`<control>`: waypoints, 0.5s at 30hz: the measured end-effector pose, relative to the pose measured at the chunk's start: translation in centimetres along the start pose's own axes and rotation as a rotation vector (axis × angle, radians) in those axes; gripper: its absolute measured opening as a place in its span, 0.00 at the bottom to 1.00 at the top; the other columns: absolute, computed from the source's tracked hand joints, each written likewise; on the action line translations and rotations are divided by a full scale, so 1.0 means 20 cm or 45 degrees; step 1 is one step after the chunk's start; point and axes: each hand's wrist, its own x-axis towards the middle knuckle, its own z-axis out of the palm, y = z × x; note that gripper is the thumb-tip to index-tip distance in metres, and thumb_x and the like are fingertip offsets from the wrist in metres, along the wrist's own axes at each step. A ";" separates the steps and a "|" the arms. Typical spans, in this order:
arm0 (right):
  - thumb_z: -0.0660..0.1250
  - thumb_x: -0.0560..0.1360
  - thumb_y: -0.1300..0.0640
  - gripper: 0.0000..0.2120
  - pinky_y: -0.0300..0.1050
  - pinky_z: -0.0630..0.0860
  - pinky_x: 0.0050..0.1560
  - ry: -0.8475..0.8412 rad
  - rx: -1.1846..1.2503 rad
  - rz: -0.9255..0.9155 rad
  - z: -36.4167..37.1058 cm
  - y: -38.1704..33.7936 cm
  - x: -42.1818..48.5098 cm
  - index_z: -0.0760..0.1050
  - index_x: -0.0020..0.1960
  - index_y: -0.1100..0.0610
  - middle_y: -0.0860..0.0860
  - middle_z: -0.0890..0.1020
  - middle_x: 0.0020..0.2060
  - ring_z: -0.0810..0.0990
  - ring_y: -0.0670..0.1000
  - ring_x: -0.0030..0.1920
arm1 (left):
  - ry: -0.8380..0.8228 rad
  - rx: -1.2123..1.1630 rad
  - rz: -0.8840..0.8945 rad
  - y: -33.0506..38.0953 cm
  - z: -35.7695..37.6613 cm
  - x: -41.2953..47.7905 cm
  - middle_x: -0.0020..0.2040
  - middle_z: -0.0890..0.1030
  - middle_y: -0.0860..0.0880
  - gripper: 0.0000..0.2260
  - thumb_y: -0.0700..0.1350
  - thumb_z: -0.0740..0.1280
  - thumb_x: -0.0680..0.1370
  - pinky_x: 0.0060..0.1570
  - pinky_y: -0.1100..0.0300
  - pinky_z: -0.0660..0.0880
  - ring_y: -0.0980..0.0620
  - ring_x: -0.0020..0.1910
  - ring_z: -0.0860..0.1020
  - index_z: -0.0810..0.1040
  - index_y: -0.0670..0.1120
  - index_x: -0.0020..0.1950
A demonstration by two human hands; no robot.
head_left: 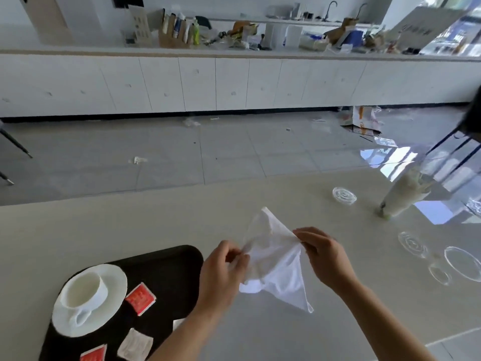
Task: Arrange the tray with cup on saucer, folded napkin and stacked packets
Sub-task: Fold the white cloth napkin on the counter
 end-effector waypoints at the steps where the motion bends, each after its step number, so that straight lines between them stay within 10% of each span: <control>1: 0.64 0.71 0.74 0.19 0.42 0.78 0.45 -0.023 -0.038 0.052 -0.01 0.09 -0.01 0.85 0.46 0.53 0.45 0.85 0.47 0.82 0.47 0.45 | -0.070 0.072 -0.001 -0.01 0.04 -0.02 0.35 0.81 0.56 0.09 0.58 0.68 0.73 0.38 0.55 0.77 0.58 0.36 0.79 0.76 0.53 0.42; 6: 0.66 0.71 0.69 0.14 0.45 0.77 0.44 -0.205 -0.023 0.598 0.00 0.51 -0.09 0.85 0.39 0.53 0.47 0.85 0.38 0.83 0.53 0.42 | -0.138 0.313 -0.104 -0.17 0.27 -0.11 0.40 0.78 0.59 0.11 0.62 0.63 0.74 0.41 0.60 0.73 0.60 0.42 0.76 0.78 0.56 0.43; 12: 0.66 0.75 0.41 0.10 0.44 0.73 0.43 -0.689 0.068 0.747 0.14 0.59 -0.25 0.74 0.49 0.47 0.45 0.82 0.39 0.81 0.53 0.46 | -0.150 0.589 -0.404 -0.28 0.41 0.02 0.69 0.71 0.51 0.29 0.55 0.66 0.77 0.63 0.55 0.68 0.49 0.68 0.70 0.62 0.51 0.75; 15: 0.71 0.69 0.50 0.10 0.42 0.71 0.40 -0.633 0.105 0.809 0.19 0.54 -0.25 0.75 0.50 0.46 0.45 0.80 0.36 0.79 0.51 0.41 | -0.216 0.547 -0.479 -0.22 0.44 0.10 0.41 0.82 0.57 0.06 0.50 0.67 0.75 0.46 0.57 0.75 0.49 0.47 0.79 0.80 0.62 0.47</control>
